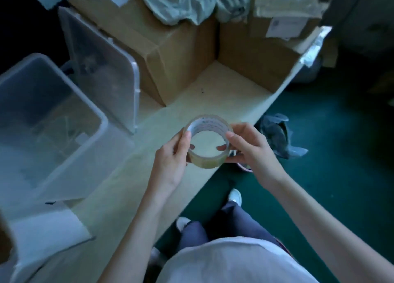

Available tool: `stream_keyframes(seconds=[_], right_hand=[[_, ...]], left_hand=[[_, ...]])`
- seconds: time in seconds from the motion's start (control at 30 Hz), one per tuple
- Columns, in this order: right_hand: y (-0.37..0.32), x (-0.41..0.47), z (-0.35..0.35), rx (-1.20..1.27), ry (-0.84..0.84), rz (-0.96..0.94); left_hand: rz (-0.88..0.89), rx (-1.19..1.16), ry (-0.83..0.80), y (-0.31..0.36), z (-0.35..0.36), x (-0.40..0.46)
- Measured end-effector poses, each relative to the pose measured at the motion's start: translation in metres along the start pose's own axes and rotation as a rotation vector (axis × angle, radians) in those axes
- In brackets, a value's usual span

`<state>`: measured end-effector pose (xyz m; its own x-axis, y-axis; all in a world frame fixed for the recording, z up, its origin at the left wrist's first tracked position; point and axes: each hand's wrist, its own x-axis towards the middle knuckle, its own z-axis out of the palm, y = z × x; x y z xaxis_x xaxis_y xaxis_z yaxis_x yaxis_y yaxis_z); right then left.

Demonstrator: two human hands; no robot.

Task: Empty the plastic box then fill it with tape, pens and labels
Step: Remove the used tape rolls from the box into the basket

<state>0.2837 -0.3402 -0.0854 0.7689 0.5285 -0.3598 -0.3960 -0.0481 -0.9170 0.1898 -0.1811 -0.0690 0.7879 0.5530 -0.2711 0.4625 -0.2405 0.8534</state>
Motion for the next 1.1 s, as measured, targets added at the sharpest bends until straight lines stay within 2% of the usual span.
stream_keyframes(seconds=[0.1,0.3,0.53,0.67,0.8,1.0,1.1], right_hand=[[0.007,-0.003,-0.045,0.033,0.108,0.044],[0.023,-0.01,-0.116,0.101,0.302,0.076],[0.064,0.009,-0.171,0.202,0.5,0.157],[0.095,0.033,-0.196,0.219,0.552,0.217],[0.13,0.064,-0.212,0.219,0.551,0.256],[0.217,0.113,-0.231,0.192,0.548,0.317],[0.263,0.13,-0.236,0.25,0.575,0.341]], left_hand=[[0.012,0.035,-0.127,0.008,0.047,0.014],[-0.056,-0.048,-0.378,0.004,0.138,0.044],[-0.192,-0.132,-0.513,-0.022,0.23,0.08],[-0.269,-0.151,-0.479,-0.046,0.271,0.095],[-0.358,-0.144,-0.369,-0.078,0.305,0.113],[-0.385,-0.026,-0.236,-0.151,0.353,0.132],[-0.38,0.048,-0.22,-0.181,0.372,0.14]])
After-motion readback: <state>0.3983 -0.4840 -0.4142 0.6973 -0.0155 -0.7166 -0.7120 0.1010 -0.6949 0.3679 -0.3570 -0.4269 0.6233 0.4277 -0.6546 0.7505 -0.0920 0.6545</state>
